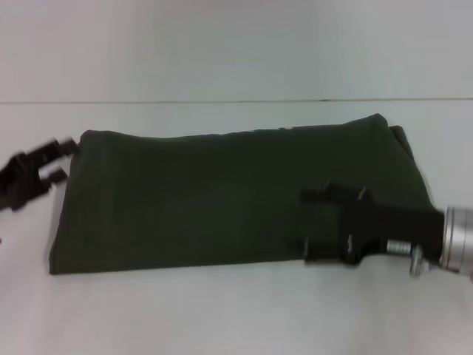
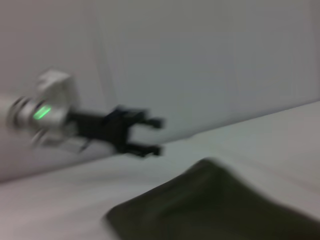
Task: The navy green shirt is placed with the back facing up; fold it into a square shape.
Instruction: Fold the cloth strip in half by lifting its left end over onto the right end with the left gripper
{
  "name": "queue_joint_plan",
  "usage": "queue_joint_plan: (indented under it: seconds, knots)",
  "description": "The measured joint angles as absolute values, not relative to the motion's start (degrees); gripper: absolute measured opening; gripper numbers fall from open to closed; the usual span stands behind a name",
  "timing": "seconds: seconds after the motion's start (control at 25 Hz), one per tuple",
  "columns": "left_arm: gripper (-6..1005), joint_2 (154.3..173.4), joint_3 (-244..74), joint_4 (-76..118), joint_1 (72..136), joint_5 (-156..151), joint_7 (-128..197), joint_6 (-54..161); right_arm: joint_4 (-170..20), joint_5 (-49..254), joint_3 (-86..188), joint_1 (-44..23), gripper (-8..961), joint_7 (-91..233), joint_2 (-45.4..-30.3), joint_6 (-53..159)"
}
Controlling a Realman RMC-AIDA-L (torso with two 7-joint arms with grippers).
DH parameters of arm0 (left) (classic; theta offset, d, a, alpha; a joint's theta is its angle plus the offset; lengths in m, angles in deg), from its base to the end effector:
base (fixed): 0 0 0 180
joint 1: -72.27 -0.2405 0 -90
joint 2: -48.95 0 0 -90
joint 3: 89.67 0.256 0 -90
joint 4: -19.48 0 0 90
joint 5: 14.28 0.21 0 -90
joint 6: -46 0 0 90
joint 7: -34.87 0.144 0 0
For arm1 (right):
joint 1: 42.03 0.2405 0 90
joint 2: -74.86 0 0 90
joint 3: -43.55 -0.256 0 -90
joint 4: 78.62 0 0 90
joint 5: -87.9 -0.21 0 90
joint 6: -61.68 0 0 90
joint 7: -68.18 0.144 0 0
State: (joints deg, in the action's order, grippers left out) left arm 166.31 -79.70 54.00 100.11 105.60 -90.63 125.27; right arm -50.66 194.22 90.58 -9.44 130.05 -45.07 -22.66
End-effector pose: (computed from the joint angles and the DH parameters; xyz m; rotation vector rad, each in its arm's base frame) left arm -0.3449 0.3337 0.0625 -1.6886 -1.8087 -1.1097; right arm 0.2450 0.3283 -0.0416 -2.7652 0.3268 0.7530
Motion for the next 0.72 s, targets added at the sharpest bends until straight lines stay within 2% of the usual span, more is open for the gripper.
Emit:
queue_joint_plan:
  seconds: [0.36, 0.72]
  knots:
    - [798, 165.67, -81.93, 59.25, 95.27, 113.97, -108.47, 140.61, -51.08, 194.26, 92.56, -12.68, 938, 120.55, -45.03, -24.71]
    - [797, 166.63, -82.02, 58.94, 93.48, 118.78, -113.88, 139.04, -51.14, 194.25, 92.77, -13.26, 935, 117.39, -45.04, -22.93]
